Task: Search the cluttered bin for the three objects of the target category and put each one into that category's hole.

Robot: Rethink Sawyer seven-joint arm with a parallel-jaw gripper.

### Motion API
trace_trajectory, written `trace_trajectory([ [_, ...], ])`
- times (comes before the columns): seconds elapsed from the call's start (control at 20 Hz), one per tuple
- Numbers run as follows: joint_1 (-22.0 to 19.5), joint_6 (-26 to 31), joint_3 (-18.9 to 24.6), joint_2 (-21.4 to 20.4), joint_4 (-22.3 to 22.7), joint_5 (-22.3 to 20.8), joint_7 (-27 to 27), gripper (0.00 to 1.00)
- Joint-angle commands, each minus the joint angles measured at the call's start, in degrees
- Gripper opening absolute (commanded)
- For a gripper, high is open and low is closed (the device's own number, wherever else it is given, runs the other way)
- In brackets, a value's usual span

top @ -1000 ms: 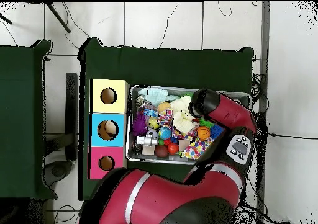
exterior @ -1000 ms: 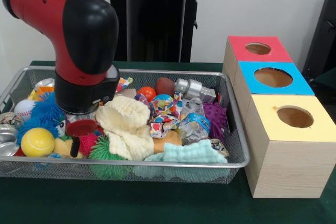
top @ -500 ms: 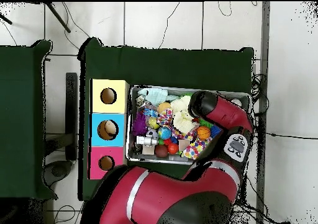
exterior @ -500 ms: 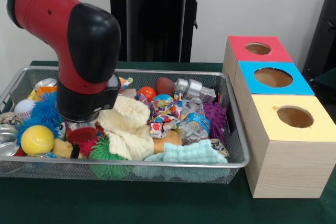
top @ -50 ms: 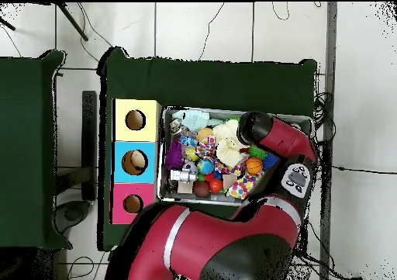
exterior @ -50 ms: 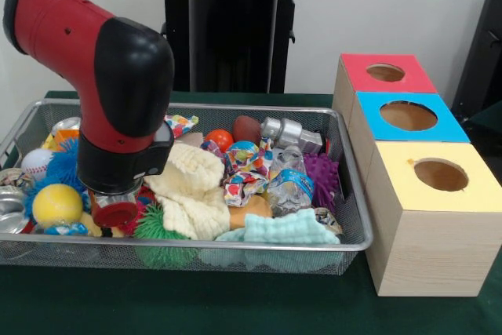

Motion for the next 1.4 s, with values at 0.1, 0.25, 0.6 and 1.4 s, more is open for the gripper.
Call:
trace_trajectory([
  [0.1,-2.28,-2.96,9.64,3.03,-5.12,1.11,3.85,1.0],
  [0.25,-2.36,-2.99,9.69,3.2,-5.42,0.48,3.06,1.0],
  [0.6,-2.25,-2.13,9.41,3.05,-5.81,-1.2,1.03,0.0],
  [1.4,-1.83,6.31,11.81,-14.32,2.42,-5.75,-8.73,0.0],
])
